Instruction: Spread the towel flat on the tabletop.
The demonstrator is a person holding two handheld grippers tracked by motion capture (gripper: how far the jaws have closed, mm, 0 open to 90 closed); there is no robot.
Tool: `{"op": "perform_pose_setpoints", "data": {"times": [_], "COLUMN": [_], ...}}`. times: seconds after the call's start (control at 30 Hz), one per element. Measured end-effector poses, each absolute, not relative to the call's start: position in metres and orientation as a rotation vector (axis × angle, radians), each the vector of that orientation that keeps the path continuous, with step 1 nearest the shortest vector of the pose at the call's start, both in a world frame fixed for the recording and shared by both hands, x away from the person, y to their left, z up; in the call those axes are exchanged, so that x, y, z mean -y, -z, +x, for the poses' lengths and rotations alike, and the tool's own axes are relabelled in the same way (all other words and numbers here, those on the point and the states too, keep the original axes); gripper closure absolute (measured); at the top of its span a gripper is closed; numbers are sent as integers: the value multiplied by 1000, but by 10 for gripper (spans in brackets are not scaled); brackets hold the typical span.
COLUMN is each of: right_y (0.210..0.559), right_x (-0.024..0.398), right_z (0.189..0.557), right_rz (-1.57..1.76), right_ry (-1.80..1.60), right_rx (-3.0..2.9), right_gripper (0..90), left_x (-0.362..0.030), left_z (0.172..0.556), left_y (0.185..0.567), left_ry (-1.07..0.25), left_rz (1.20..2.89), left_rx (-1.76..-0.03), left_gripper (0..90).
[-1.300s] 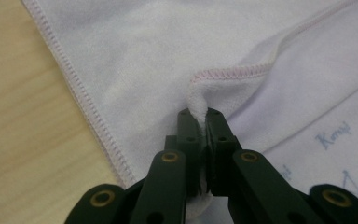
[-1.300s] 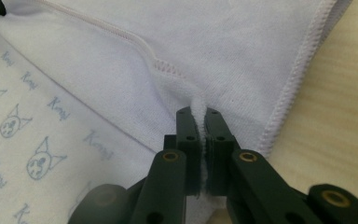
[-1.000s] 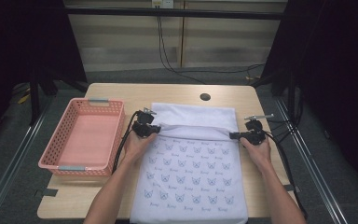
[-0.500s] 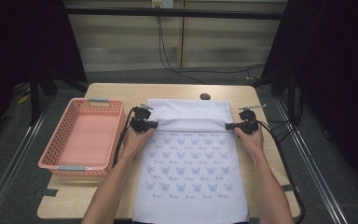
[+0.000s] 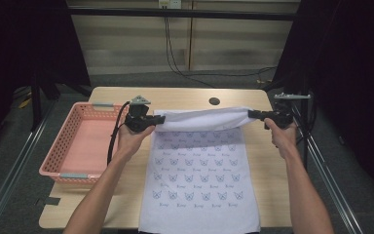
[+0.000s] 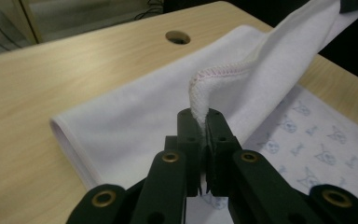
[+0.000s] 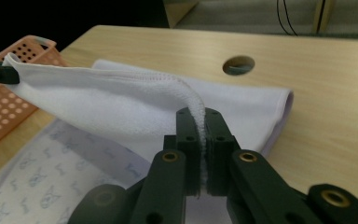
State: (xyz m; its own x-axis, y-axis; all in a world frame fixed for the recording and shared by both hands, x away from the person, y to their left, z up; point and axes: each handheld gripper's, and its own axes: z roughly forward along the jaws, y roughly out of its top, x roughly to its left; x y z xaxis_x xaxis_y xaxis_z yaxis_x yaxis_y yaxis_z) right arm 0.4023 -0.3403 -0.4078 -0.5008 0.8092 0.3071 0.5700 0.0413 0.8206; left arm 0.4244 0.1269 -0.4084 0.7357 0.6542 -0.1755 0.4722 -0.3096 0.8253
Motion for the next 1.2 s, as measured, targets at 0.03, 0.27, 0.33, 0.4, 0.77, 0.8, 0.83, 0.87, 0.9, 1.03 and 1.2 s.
{"op": "perform_pose_setpoints", "data": {"times": [0.03, 0.27, 0.33, 0.4, 0.77, 0.8, 0.83, 0.87, 0.9, 1.03, 1.2], "right_y": [408, 366, 357, 349, 321, 323, 325, 328, 330, 355, 406], "right_x": [340, 344, 342, 340, 333, 333, 332, 332, 331, 326, 323], "right_z": [402, 374, 365, 357, 293, 285, 278, 270, 263, 232, 202], "right_rz": [1416, 1291, 1257, 1217, 1049, 1042, 1034, 1024, 1019, 1020, 1076], "right_ry": [-1444, -1486, -1500, -1508, -1616, -1617, -1613, -1630, -1627, -1607, -1563], "right_rx": [-2077, -2071, -2080, -2089, -2104, -2116, -2120, -2120, -2132, -2198, -2325], "right_gripper": [873, 873, 873, 873, 873, 873, 874, 873, 873, 873, 871], "left_x": [-128, -139, -144, -149, -175, -176, -177, -177, -179, -181, -179], "left_z": [422, 392, 383, 374, 311, 305, 300, 296, 293, 282, 252], "left_y": [402, 365, 357, 349, 320, 321, 323, 326, 330, 349, 405], "left_ry": [-227, -232, -243, -255, -244, -251, -255, -252, -241, -228, -132], "left_rz": [1940, 1907, 1901, 1888, 1836, 1843, 1855, 1869, 1881, 1914, 2003], "left_rx": [-852, -771, -745, -733, -645, -630, -626, -627, -628, -643, -659], "left_gripper": [867, 868, 868, 868, 867, 867, 867, 867, 867, 864, 861]}}
